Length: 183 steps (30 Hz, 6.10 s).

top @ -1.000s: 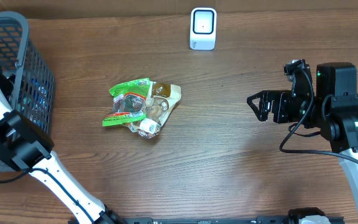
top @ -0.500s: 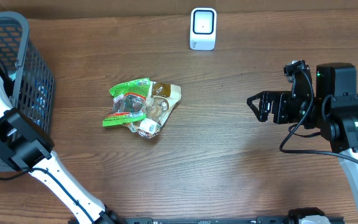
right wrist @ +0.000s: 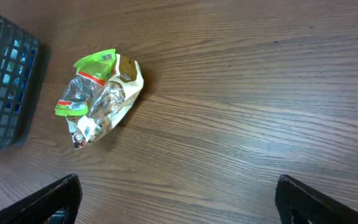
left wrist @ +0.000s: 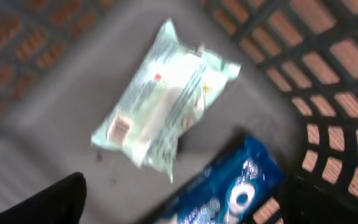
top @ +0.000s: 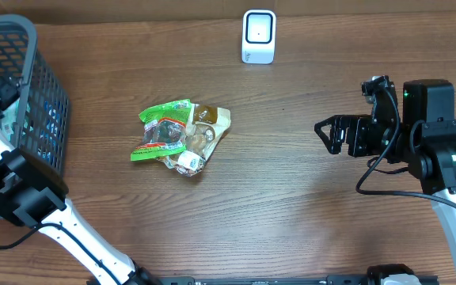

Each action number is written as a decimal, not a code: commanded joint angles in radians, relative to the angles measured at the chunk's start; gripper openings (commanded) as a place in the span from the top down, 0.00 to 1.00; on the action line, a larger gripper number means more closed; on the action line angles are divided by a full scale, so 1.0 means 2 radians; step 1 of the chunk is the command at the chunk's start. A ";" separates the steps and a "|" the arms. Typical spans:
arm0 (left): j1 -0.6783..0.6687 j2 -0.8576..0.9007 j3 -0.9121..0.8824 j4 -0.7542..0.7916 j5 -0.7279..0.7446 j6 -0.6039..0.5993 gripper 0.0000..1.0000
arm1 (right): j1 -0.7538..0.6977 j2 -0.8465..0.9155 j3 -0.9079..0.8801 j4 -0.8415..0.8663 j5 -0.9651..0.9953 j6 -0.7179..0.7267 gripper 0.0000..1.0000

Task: Scan the item barcode
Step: 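Reach into the basket and grasp the pale green wipes pack, then carry the wipes pack out and drop it on the pile, then reach into the basket and grasp the blue Oreo pack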

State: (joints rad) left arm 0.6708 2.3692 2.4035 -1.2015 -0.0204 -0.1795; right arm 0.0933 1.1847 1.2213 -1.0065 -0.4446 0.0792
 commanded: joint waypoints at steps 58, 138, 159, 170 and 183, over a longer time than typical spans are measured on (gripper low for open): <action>0.054 -0.082 0.174 -0.190 0.054 0.036 0.12 | 0.001 -0.002 0.012 0.010 -0.003 0.013 0.00; -0.383 -0.091 -0.063 -0.245 0.130 0.135 0.13 | 0.001 -0.002 0.012 0.026 -0.014 0.024 0.00; 0.064 -0.113 0.149 -0.192 0.080 0.045 0.00 | 0.001 -0.002 0.012 0.018 -0.014 0.024 0.00; 0.056 0.101 0.149 -0.179 0.195 0.142 0.00 | 0.001 -0.002 0.012 0.017 -0.014 0.024 0.00; 0.027 0.218 0.148 -0.196 0.182 0.154 0.50 | 0.001 -0.002 0.012 0.020 -0.014 0.026 0.00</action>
State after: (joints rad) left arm 0.7654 2.6865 2.7041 -1.5860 0.3443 0.1074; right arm 0.0933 1.1851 1.2213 -0.9699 -0.4675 0.1307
